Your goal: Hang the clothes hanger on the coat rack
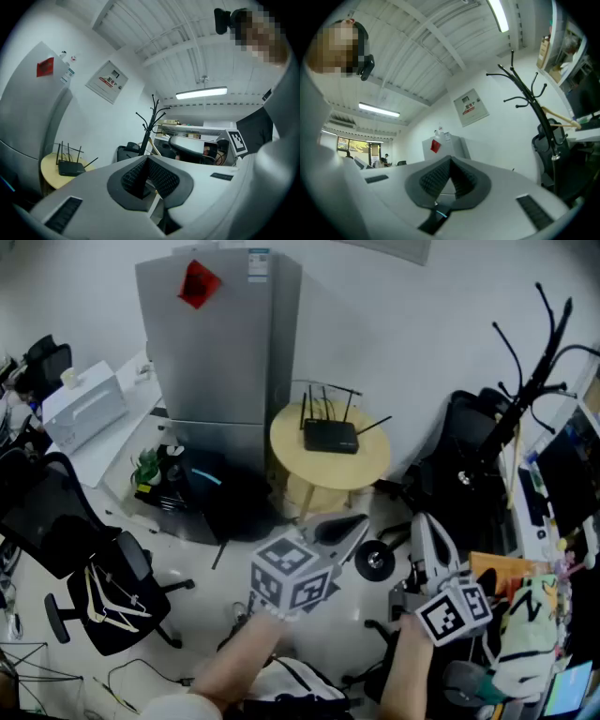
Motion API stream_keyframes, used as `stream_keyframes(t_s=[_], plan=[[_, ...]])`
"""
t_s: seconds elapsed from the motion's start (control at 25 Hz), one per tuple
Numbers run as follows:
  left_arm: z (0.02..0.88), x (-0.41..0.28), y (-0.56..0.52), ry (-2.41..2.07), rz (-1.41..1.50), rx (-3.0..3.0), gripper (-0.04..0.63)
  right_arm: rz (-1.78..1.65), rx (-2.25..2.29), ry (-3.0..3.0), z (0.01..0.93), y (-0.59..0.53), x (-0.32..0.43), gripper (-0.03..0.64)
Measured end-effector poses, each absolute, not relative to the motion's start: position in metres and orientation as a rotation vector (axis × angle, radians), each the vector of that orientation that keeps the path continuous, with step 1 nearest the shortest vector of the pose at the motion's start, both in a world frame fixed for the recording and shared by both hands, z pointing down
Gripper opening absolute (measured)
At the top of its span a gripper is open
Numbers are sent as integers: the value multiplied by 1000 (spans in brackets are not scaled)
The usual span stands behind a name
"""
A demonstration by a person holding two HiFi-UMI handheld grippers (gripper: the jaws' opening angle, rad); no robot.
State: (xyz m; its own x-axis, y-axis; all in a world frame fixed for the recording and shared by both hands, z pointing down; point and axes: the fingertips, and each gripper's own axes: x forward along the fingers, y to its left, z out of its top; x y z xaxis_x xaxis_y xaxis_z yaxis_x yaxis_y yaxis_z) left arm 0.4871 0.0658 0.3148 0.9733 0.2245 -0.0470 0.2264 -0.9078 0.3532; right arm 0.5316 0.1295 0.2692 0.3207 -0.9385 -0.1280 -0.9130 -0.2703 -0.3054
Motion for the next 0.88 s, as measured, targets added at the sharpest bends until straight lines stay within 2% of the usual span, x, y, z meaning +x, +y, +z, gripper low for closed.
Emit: stream_keyframes(t_s=[0.36,0.88], plan=[[327,374,5,101,21,2788,-8,-193,-2144,1860,286,56,435,-3],[406,197,-83,-227,178,2719,-8,-497,-2094,2016,379,-37,260,-3]])
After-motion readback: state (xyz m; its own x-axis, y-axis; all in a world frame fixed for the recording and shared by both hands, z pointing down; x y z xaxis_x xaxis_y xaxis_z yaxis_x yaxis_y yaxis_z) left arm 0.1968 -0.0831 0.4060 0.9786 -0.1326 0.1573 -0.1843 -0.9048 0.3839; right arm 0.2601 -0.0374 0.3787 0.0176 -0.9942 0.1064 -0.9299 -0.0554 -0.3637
